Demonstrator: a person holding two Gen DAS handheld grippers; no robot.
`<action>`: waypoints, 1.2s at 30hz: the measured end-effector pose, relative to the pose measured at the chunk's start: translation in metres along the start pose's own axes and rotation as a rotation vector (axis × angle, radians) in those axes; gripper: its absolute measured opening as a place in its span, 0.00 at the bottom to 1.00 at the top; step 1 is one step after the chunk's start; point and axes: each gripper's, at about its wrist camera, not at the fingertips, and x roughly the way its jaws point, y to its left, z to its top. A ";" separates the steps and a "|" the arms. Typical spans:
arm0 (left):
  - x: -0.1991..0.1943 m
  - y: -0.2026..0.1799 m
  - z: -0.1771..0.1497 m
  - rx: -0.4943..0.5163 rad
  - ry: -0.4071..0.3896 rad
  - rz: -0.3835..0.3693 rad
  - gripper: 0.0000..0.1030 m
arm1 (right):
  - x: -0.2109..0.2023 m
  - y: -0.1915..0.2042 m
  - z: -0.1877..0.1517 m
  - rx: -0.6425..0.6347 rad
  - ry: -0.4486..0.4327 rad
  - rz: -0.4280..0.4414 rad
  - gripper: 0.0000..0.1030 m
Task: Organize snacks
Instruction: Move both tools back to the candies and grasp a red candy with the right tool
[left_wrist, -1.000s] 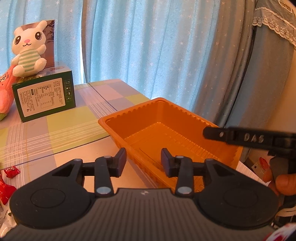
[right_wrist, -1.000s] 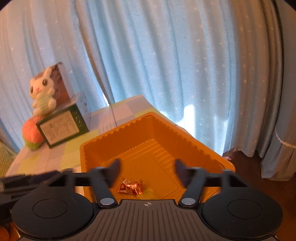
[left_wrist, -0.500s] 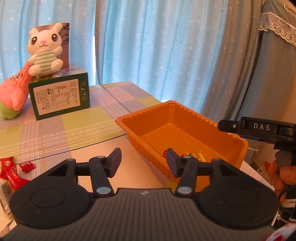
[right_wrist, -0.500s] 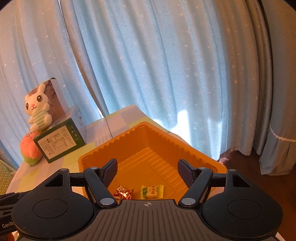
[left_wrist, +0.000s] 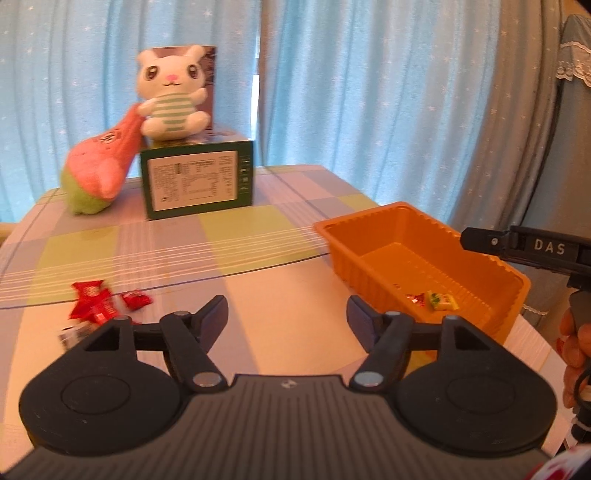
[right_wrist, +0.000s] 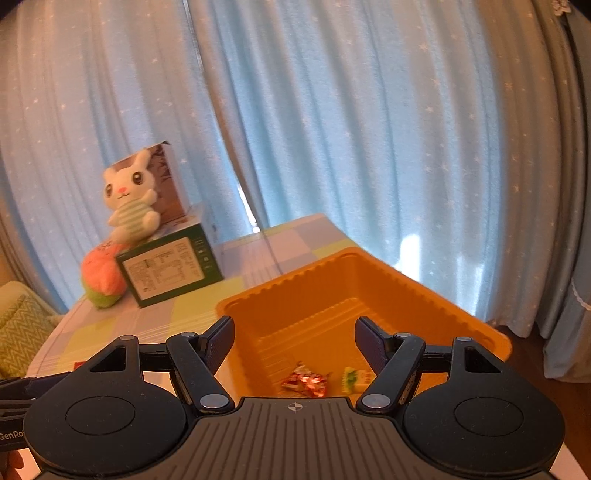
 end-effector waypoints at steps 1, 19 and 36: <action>-0.005 0.007 -0.002 -0.007 -0.002 0.017 0.69 | 0.000 0.005 -0.002 -0.011 0.000 0.014 0.70; -0.068 0.094 -0.058 -0.098 0.043 0.242 0.82 | 0.015 0.100 -0.069 -0.177 0.181 0.211 0.70; -0.067 0.127 -0.079 -0.165 0.101 0.250 0.81 | 0.040 0.148 -0.124 -0.212 0.349 0.269 0.66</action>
